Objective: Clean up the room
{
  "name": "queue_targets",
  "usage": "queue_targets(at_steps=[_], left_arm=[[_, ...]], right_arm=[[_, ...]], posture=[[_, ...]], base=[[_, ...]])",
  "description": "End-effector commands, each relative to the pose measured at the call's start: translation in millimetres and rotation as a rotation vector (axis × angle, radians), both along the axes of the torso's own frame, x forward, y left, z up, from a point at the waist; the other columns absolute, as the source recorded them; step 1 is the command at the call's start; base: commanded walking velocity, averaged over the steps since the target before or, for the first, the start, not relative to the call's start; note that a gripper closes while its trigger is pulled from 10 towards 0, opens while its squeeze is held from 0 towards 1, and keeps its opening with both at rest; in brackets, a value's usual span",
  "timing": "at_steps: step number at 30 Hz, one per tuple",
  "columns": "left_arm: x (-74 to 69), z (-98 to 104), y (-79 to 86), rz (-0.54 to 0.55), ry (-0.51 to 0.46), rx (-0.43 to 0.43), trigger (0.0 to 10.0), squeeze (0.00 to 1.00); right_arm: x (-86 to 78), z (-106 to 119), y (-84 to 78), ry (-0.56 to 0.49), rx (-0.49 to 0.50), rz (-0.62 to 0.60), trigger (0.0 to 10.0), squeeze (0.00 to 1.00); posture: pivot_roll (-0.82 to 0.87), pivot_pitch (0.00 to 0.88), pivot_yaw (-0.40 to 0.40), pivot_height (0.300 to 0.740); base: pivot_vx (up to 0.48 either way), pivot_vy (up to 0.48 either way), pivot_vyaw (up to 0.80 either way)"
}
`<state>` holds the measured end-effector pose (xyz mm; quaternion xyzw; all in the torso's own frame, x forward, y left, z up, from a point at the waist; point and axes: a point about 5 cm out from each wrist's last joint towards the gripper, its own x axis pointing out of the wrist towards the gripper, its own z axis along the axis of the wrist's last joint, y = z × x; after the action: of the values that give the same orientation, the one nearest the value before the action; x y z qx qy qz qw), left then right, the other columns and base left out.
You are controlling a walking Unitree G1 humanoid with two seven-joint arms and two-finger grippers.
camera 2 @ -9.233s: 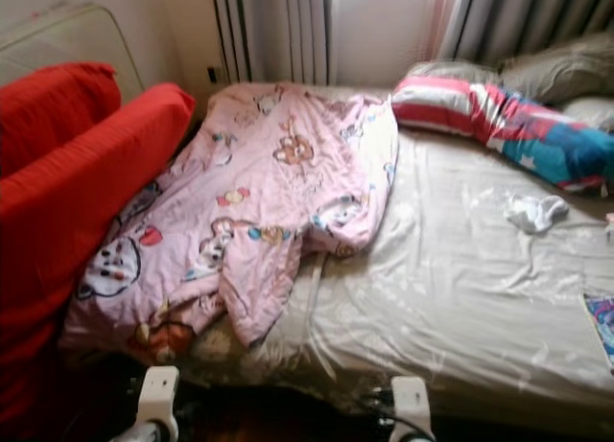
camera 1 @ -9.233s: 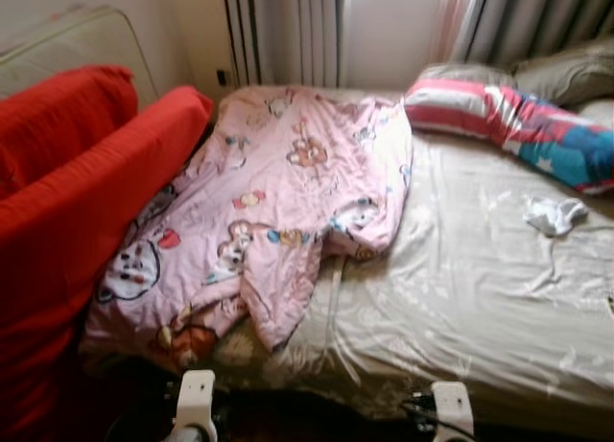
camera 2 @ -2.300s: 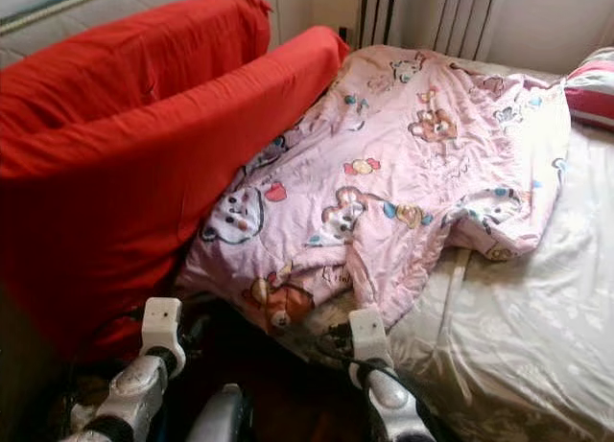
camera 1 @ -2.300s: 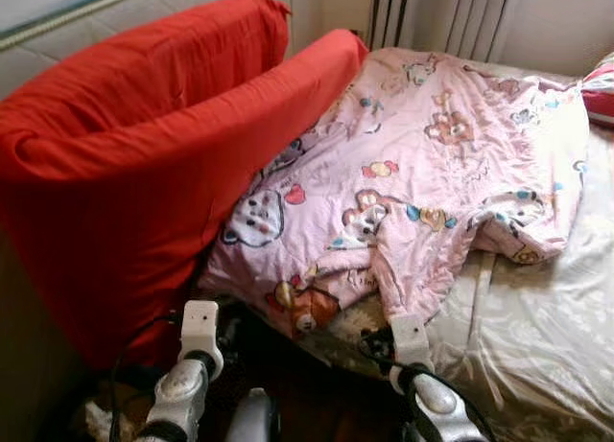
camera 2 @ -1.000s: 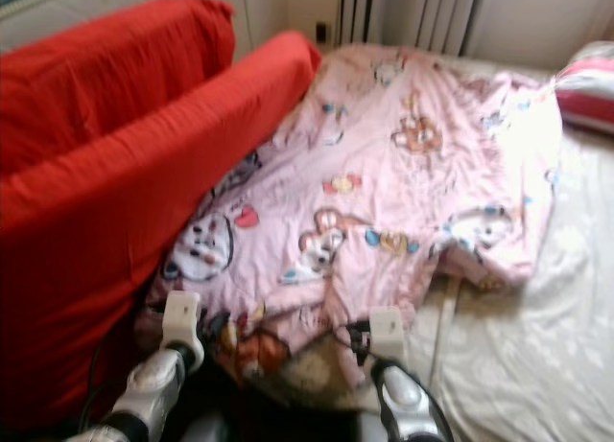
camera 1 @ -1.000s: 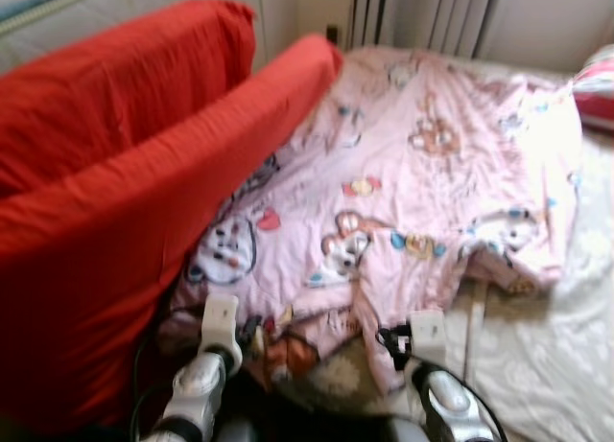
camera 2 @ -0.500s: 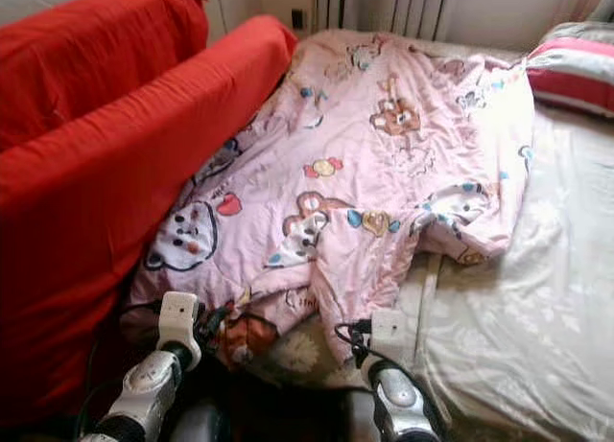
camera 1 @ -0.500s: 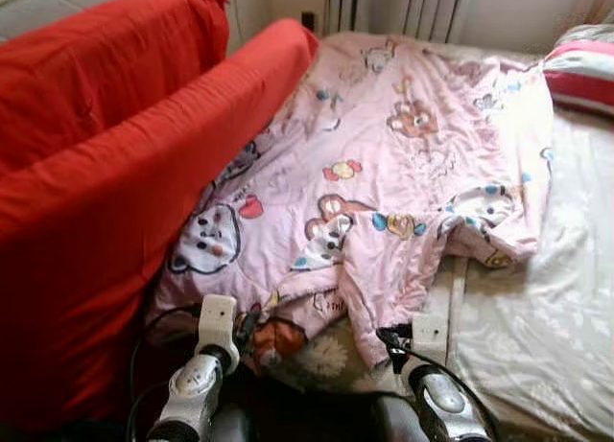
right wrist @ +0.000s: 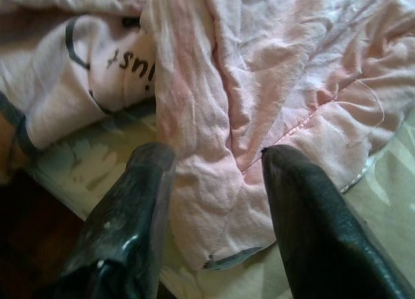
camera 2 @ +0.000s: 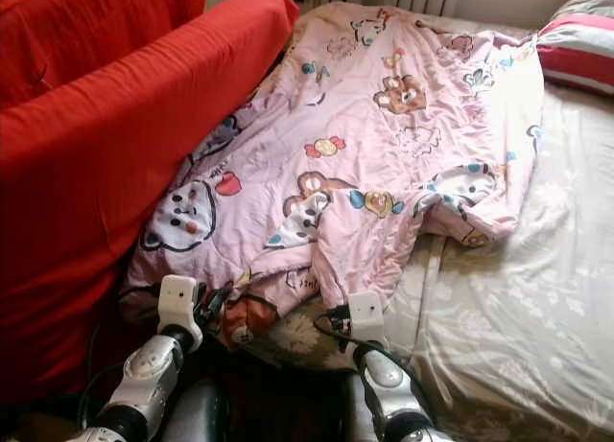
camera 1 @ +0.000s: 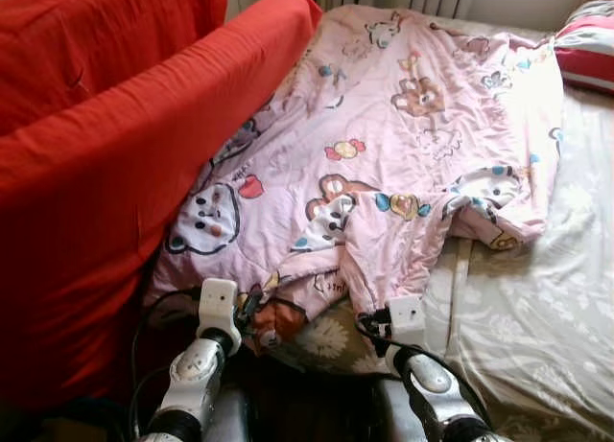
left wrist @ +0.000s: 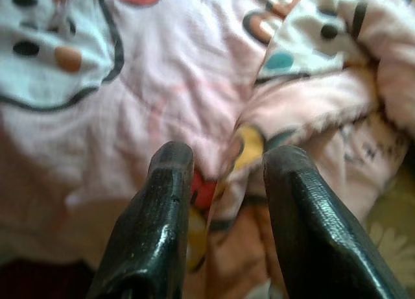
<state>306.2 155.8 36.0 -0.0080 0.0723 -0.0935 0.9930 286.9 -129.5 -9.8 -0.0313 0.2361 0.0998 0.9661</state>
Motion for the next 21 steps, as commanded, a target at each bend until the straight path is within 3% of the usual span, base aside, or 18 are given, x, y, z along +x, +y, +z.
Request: queue_targets(at_steps=[1,3,4,19,20,21], left_arm=[[1.4,6,1.1,0.007,-0.025,-0.019,10.0,0.0],[1.6,6,1.3,0.007,-0.029,-0.019,10.0,0.0],[1.6,9,2.2,0.017,-0.042,-0.038,10.0,0.0],[-6.6,34,4.8,0.057,-0.128,-0.127,10.0,0.0],[-7.5,35,4.9,0.056,-0.13,-0.126,10.0,0.0],[-8.4,36,4.9,0.056,-0.132,-0.125,10.0,0.0]], right_arm=[[-4.3,-5,-1.3,0.038,-0.018,0.002,10.0,0.0],[-3.6,-5,-1.5,0.038,-0.015,0.002,10.0,0.0],[-2.4,-4,-1.6,0.038,0.0,0.005,10.0,1.0],[-3.8,-5,-3.1,0.033,-0.004,-0.014,10.0,1.0],[-3.5,-5,-3.1,0.034,-0.006,-0.017,10.0,0.73],[-3.5,-5,-2.9,0.034,-0.008,-0.017,10.0,0.0]], posture=[[0.03,0.244,0.013,0.606],[0.03,0.244,0.013,0.606],[0.04,0.257,0.014,0.606],[0.08,0.364,0.013,0.606],[0.08,0.366,0.013,0.606],[0.08,0.369,0.013,0.606]], base=[[0.0,0.0,0.0],[0.0,0.0,0.0],[0.0,0.0,0.0],[0.0,0.0,0.0],[0.0,0.0,0.0],[0.0,0.0,0.0]])
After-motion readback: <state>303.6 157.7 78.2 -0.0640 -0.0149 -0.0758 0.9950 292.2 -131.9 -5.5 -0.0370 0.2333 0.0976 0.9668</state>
